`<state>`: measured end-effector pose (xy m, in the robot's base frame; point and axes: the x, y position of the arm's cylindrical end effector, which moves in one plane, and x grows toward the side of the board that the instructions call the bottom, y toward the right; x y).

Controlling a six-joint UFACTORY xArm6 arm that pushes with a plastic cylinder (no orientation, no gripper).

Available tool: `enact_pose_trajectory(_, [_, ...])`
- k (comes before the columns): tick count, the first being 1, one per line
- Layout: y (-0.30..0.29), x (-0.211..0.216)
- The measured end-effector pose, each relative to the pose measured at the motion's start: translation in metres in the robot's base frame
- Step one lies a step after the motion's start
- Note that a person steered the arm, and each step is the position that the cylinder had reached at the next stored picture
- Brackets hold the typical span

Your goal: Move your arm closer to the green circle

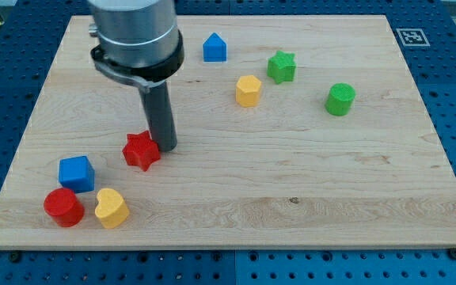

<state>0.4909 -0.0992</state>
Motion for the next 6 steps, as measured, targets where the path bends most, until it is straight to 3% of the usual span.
enact_pose_trajectory(3, [-0.044,0.034])
enact_pose_trajectory(5, [0.085,0.02])
enact_pose_trajectory(6, [0.113,0.004])
